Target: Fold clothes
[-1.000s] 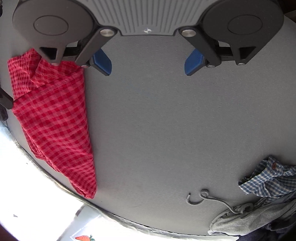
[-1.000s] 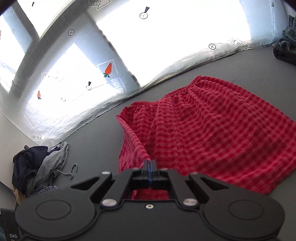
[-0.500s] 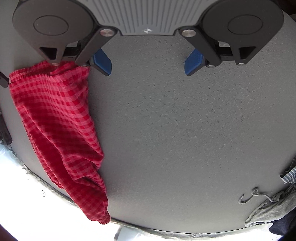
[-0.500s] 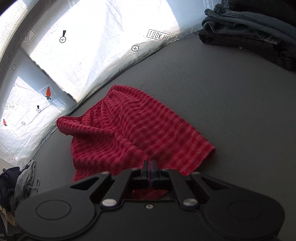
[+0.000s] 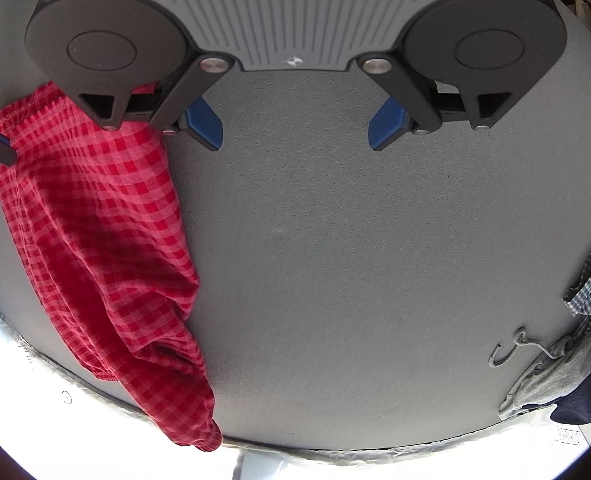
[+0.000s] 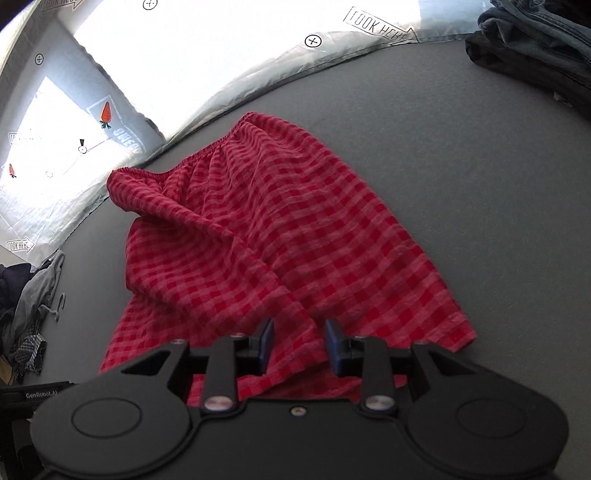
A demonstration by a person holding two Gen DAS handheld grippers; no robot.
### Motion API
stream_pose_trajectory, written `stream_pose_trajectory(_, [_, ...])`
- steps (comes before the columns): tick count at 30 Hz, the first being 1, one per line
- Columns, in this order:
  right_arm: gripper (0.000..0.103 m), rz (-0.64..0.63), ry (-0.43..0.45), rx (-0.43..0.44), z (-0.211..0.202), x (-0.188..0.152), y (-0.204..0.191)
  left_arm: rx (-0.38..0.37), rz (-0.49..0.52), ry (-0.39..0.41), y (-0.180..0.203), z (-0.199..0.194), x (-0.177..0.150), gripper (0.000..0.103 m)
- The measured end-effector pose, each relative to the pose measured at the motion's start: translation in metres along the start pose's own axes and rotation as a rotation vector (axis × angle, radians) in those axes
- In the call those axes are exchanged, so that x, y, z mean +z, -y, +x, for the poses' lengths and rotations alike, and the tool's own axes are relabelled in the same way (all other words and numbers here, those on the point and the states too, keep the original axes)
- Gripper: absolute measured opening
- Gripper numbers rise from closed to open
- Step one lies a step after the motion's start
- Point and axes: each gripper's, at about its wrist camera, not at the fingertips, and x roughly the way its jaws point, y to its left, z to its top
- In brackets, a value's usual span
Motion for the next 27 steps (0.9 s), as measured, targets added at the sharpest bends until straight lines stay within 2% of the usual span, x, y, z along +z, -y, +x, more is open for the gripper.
stream_pose_trajectory(1, [0.029,-0.007,0.000,-0.007,0.002,-0.001,-0.001,0.000,0.000,-0.004,0.001,0.002,0.002,0.086])
stream_pose_trajectory(5, [0.002,-0.013,0.025,0.004,-0.004,-0.004,0.001,-0.007,0.022,-0.016,0.010,0.007,0.005,0.086])
stream_pose_trajectory(7, [0.002,0.002,0.068,0.026,-0.014,-0.004,0.003,-0.007,0.042,-0.018,0.015,0.008,0.004,0.086])
stream_pose_trajectory(12, [0.002,-0.015,0.184,-0.026,-0.049,0.004,0.011,-0.028,0.065,-0.016,0.024,0.005,0.003,0.087])
stream_pose_trajectory(16, [0.002,0.042,0.201,-0.123,-0.059,0.004,0.040,-0.075,0.075,-0.011,0.033,0.000,0.003,0.086])
stream_pose_trajectory(19, [0.002,0.032,0.151,-0.190,-0.055,-0.001,0.056,-0.123,0.086,-0.015,0.040,-0.002,0.003,0.086])
stream_pose_trajectory(21, [0.005,0.026,0.127,-0.206,-0.053,-0.004,0.059,-0.162,0.090,-0.018,0.043,-0.004,0.003,0.086])
stream_pose_trajectory(25, [0.024,0.065,0.121,-0.187,-0.052,-0.008,0.063,-0.233,0.108,-0.011,0.050,-0.010,0.004,0.086])
stream_pose_trajectory(27, [0.028,0.085,0.121,-0.180,-0.049,-0.009,0.064,-0.258,0.120,-0.007,0.056,-0.013,0.004,0.086])
